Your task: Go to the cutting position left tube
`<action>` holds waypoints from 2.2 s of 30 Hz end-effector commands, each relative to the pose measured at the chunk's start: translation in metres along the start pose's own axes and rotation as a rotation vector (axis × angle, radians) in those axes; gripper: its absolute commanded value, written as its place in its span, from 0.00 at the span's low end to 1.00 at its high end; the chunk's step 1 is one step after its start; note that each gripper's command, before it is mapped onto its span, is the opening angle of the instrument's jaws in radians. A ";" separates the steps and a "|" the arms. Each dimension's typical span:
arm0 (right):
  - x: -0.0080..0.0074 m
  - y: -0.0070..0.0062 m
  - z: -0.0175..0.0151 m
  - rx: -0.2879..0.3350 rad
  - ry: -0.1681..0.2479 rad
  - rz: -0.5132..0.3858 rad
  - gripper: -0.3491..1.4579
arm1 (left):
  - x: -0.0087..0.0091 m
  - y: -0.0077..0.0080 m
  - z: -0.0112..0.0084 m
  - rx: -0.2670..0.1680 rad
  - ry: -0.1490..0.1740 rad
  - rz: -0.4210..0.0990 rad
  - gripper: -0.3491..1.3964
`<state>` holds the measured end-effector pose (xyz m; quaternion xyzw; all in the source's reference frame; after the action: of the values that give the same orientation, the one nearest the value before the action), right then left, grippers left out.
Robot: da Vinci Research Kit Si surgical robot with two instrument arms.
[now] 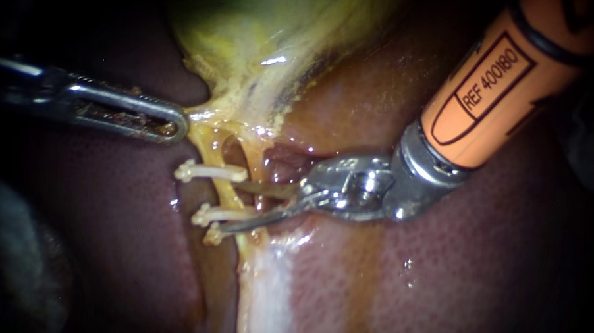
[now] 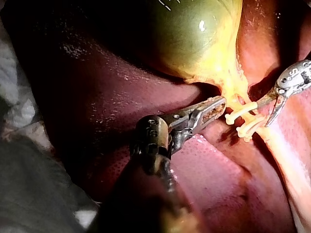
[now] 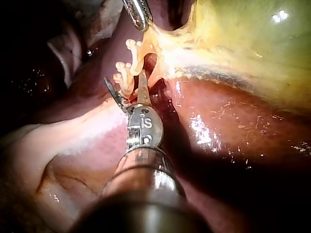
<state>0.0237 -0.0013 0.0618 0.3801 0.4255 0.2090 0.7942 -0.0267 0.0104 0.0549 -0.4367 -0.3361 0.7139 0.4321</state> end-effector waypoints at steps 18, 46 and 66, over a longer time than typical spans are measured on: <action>-0.0006 0.0019 0.0010 0.022 -0.019 -0.005 0.89 | 0.0000 0.0000 0.0000 0.000 0.000 0.000 0.00; 0.0012 0.0025 0.0080 0.051 0.032 0.016 0.93 | -0.0001 0.0001 0.0002 -0.003 0.002 0.000 0.00; 0.0052 -0.0021 0.0078 0.226 0.180 0.071 0.94 | -0.0001 0.0000 0.0001 -0.003 0.001 0.000 0.00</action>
<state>0.0332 -0.0025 0.0599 0.4627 0.5036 0.2214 0.6952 -0.0268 0.0103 0.0550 -0.4378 -0.3369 0.7132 0.4315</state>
